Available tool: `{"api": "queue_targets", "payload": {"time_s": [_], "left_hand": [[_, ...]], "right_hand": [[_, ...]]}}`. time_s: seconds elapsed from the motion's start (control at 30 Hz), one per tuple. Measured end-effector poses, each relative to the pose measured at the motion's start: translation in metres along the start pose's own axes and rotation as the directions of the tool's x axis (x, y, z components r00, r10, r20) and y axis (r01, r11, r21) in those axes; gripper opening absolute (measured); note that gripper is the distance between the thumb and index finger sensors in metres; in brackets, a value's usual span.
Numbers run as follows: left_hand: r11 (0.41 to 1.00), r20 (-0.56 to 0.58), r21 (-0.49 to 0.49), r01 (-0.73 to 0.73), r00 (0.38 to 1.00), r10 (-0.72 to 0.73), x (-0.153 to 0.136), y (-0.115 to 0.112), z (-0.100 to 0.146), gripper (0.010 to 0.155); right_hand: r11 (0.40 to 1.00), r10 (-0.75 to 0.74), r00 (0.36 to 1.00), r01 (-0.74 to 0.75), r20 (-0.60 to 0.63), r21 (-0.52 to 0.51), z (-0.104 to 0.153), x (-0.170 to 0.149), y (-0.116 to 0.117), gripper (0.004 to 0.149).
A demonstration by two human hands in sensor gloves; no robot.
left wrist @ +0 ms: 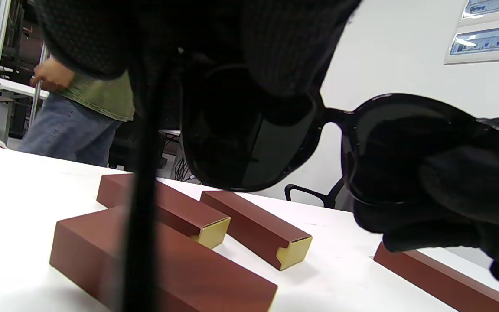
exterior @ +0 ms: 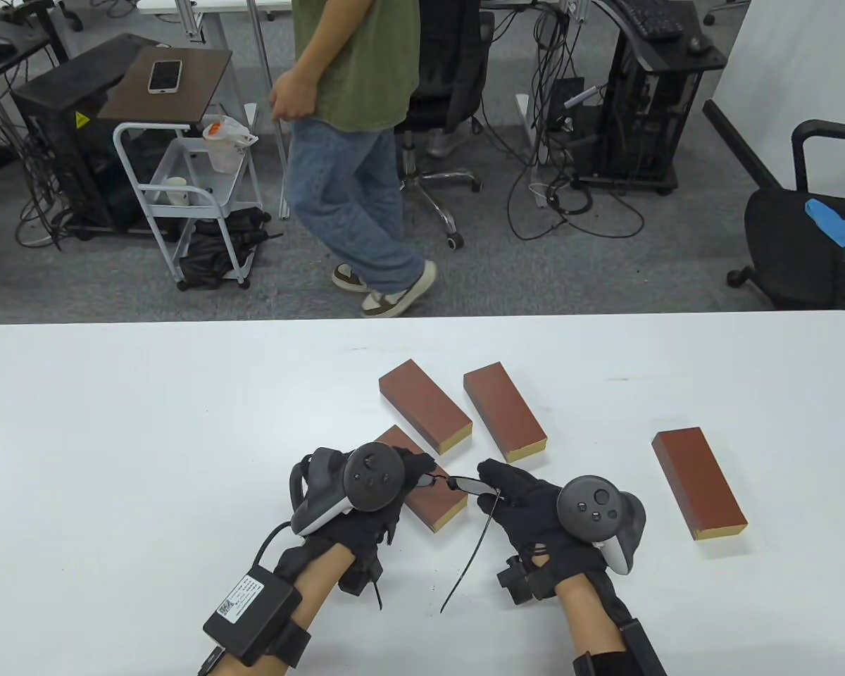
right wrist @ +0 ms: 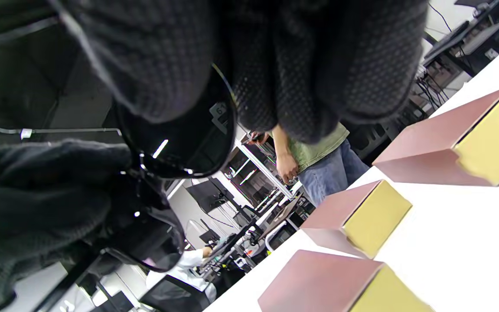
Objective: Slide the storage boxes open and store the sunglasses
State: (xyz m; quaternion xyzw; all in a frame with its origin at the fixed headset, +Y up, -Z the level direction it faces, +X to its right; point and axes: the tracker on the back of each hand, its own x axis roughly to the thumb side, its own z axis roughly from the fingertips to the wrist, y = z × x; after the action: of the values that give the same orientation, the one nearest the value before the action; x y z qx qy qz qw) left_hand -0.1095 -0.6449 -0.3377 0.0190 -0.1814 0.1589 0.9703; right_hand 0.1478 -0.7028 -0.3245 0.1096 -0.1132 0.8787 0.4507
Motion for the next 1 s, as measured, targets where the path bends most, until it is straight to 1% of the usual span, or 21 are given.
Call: {"api": "queue_targets", "payload": {"time_s": [0.1, 0.13, 0.2, 0.3, 0.37, 0.43, 0.47, 0.5, 0.53, 0.6, 0.63, 0.67, 0.7, 0.73, 0.77, 0.87, 0.97, 1.0], "left_hand": [[0.998, -0.010, -0.013, -0.063, 0.998, 0.063, -0.003, 0.002, 0.001, 0.042], [0.995, -0.019, -0.024, -0.100, 0.995, 0.100, -0.004, 0.002, 0.000, 0.042], [0.984, -0.039, -0.018, -0.177, 0.984, 0.176, -0.007, 0.004, 0.000, 0.042], [0.950, -0.064, -0.028, -0.311, 0.949, 0.308, -0.013, 0.007, 0.000, 0.042], [0.898, -0.098, -0.046, -0.437, 0.897, 0.431, -0.021, 0.006, 0.001, 0.042], [0.818, -0.124, -0.068, -0.571, 0.818, 0.561, -0.029, 0.004, 0.003, 0.045], [0.764, -0.128, -0.073, -0.641, 0.766, 0.630, -0.034, 0.002, 0.005, 0.047], [0.692, -0.139, -0.066, -0.719, 0.693, 0.707, -0.039, -0.002, 0.006, 0.050], [0.632, -0.150, -0.058, -0.773, 0.632, 0.760, -0.044, -0.005, 0.008, 0.052], [0.476, -0.172, -0.048, -0.878, 0.476, 0.862, -0.054, -0.015, 0.010, 0.056], [0.422, -0.180, -0.039, -0.906, 0.421, 0.889, -0.057, -0.019, 0.010, 0.055], [0.368, -0.201, -0.023, -0.930, 0.365, 0.909, -0.060, -0.024, 0.011, 0.053], [0.329, -0.213, -0.018, -0.944, 0.325, 0.921, -0.062, -0.028, 0.011, 0.053], [0.273, -0.230, -0.011, -0.962, 0.268, 0.935, -0.063, -0.034, 0.013, 0.054], [0.236, -0.241, -0.003, -0.972, 0.230, 0.943, -0.064, -0.037, 0.013, 0.054], [0.139, -0.219, -0.003, -0.990, 0.137, 0.966, -0.066, -0.046, 0.014, 0.056], [-0.011, -0.217, -0.005, -1.000, -0.009, 0.976, -0.064, -0.050, 0.016, 0.057], [-0.018, -0.215, 0.005, -1.000, -0.018, 0.977, -0.063, -0.050, 0.018, 0.057]], "right_hand": [[0.999, -0.048, 0.999, 0.048, -0.009, -0.026, 0.000, 0.000, -0.001, 0.042], [0.997, -0.058, 0.998, 0.058, -0.004, -0.055, 0.000, 0.001, -0.002, 0.041], [0.994, -0.078, 0.997, 0.077, -0.011, -0.076, 0.000, 0.002, -0.003, 0.039], [0.985, -0.087, 0.996, 0.082, -0.025, -0.150, 0.001, 0.002, -0.006, 0.039], [0.976, -0.099, 0.995, 0.091, -0.031, -0.197, 0.002, 0.004, -0.009, 0.039], [0.964, -0.122, 0.992, 0.109, -0.037, -0.241, 0.003, 0.005, -0.011, 0.040], [0.957, -0.122, 0.992, 0.108, -0.035, -0.268, 0.004, 0.006, -0.011, 0.040], [0.954, -0.126, 0.991, 0.109, -0.045, -0.279, 0.003, 0.006, -0.011, 0.041], [0.954, -0.136, 0.989, 0.116, -0.055, -0.278, 0.004, 0.006, -0.011, 0.041], [0.945, -0.159, 0.984, 0.128, -0.081, -0.302, 0.005, 0.006, -0.009, 0.041], [0.943, -0.167, 0.982, 0.133, -0.089, -0.306, 0.006, 0.006, -0.008, 0.042], [0.934, -0.173, 0.979, 0.129, -0.107, -0.332, 0.007, 0.007, -0.008, 0.043], [0.927, -0.182, 0.976, 0.130, -0.117, -0.353, 0.008, 0.007, -0.007, 0.045], [0.918, -0.203, 0.971, 0.145, -0.125, -0.368, 0.009, 0.007, -0.006, 0.045], [0.915, -0.222, 0.966, 0.161, -0.130, -0.369, 0.009, 0.007, -0.005, 0.045], [0.903, -0.261, 0.951, 0.179, -0.168, -0.391, 0.011, 0.007, -0.004, 0.049], [0.881, -0.335, 0.918, 0.224, -0.214, -0.418, 0.014, 0.005, -0.001, 0.053], [0.875, -0.349, 0.910, 0.231, -0.223, -0.426, 0.015, 0.005, 0.000, 0.053]]}}
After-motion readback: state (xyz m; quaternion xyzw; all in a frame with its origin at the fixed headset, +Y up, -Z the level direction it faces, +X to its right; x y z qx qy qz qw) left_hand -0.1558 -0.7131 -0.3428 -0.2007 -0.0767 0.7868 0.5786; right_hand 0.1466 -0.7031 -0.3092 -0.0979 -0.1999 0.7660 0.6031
